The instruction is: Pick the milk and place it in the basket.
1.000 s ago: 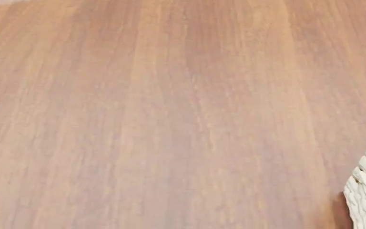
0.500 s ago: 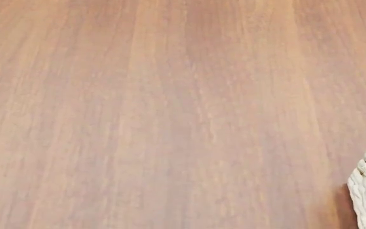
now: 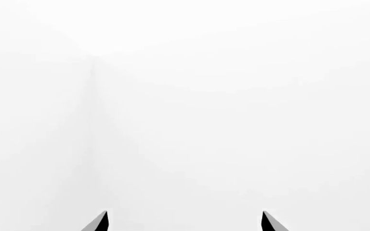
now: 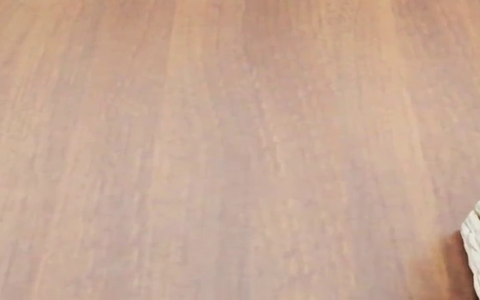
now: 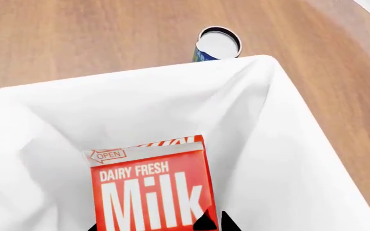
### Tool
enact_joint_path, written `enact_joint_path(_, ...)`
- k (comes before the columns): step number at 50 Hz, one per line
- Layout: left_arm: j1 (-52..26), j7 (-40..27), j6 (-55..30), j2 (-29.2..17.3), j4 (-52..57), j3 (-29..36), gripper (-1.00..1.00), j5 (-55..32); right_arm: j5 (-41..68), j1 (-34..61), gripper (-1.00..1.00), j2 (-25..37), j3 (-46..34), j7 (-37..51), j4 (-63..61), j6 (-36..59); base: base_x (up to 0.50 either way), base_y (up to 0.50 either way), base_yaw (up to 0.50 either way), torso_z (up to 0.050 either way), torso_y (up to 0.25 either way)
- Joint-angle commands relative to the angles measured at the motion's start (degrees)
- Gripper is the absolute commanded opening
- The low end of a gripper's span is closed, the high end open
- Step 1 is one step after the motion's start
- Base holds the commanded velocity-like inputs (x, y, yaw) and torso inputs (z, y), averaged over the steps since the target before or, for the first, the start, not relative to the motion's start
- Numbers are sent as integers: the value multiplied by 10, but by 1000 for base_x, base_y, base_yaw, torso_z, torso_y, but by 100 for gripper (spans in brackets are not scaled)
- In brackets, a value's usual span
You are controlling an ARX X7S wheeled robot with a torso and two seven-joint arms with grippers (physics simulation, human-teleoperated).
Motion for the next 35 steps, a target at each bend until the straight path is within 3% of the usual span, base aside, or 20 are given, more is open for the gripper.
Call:
enact_joint_path(1,4,13,8,15,-3,-19,100,6,-34,16,-100,-9,28,-12,-4,1,0,0,0,0,0)
enact_joint_path(21,0,12,10,13,-4,-19,100,2,-36,15,-100,-8,29,-12,-3,1,0,0,0,0,0)
enact_joint_path(22,0,11,10,13,-4,-18,100,3,-37,15,100,-8,30,-15,-3,0,0,0,0,0,0)
enact_joint_path(35,2,12,11,14,-3,-19,100,3,-40,9,100,-7,36,-15,-4,1,0,0,0,0,0)
